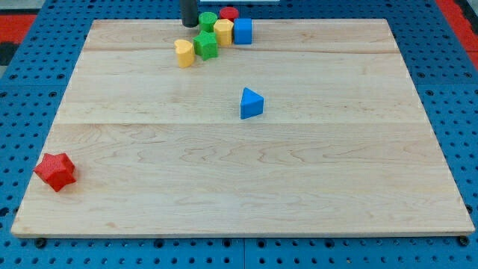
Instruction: Push the group of blocks with a yellow heart to the top center of the board
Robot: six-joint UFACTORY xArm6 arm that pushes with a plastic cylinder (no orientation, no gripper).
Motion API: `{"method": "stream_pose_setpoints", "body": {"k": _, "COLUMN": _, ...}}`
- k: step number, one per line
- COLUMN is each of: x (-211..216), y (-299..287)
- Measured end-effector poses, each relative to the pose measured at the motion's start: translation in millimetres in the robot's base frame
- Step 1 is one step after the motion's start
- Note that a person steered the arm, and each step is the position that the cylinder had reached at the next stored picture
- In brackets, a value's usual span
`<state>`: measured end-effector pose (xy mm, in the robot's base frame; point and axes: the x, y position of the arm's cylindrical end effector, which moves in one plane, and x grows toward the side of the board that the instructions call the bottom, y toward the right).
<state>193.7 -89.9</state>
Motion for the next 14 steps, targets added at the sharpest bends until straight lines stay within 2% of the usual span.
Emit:
{"method": "stream_pose_setpoints", "body": {"k": 5, "x": -2, "y": 23}}
{"method": "stream_pose_setpoints", "body": {"k": 6, "x": 1, "y": -25}}
{"method": "stream_pose_setpoints", "body": {"k": 8, "x": 67, "y": -35}}
{"method": "stream_pose_setpoints", "body": {"k": 10, "x": 91, "y": -33}}
{"method": "stream_pose_setpoints", "body": {"k": 11, "x": 112, "y": -71}}
{"method": "stream_pose_setpoints", "body": {"k": 12, "x": 136, "y": -75}}
{"method": "stream_pose_setpoints", "body": {"k": 14, "x": 125, "y": -12}}
